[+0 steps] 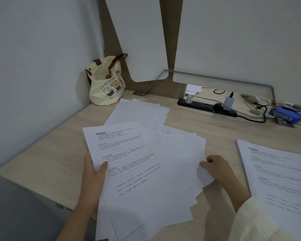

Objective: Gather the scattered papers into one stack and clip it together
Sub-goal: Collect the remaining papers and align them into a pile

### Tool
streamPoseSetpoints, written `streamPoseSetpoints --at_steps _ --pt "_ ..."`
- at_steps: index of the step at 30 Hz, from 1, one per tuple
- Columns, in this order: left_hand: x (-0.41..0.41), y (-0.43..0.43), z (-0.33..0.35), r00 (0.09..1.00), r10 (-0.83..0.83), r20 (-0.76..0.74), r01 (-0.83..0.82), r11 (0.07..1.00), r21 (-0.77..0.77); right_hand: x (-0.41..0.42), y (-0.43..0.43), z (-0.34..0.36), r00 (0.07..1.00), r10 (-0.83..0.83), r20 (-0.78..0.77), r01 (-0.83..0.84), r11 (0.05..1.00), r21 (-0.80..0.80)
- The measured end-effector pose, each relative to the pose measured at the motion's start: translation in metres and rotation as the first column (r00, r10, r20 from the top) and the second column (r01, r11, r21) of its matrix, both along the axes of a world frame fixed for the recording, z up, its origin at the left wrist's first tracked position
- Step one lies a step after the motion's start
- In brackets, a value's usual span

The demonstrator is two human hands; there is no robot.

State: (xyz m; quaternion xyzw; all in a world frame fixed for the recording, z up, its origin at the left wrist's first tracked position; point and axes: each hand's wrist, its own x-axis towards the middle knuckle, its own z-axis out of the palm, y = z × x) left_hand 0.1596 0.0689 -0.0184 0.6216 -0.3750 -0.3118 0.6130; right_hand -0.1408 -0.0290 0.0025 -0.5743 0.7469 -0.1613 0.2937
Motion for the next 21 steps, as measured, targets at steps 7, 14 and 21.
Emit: streamPoseSetpoints --at_steps 7,14,21 --pt "-0.001 0.000 0.000 1.000 0.006 0.013 -0.006 1.000 0.002 -0.012 0.014 0.051 0.934 -0.219 0.283 0.322 0.859 -0.398" --pt "-0.002 -0.001 0.002 0.999 -0.026 0.025 0.025 1.000 0.010 -0.012 0.027 0.103 0.873 -0.192 0.449 0.474 0.553 -0.685" --pt "-0.002 0.001 -0.001 0.997 -0.067 0.044 0.064 0.995 0.074 0.022 0.046 0.095 0.956 0.207 0.208 0.085 0.485 -0.871"
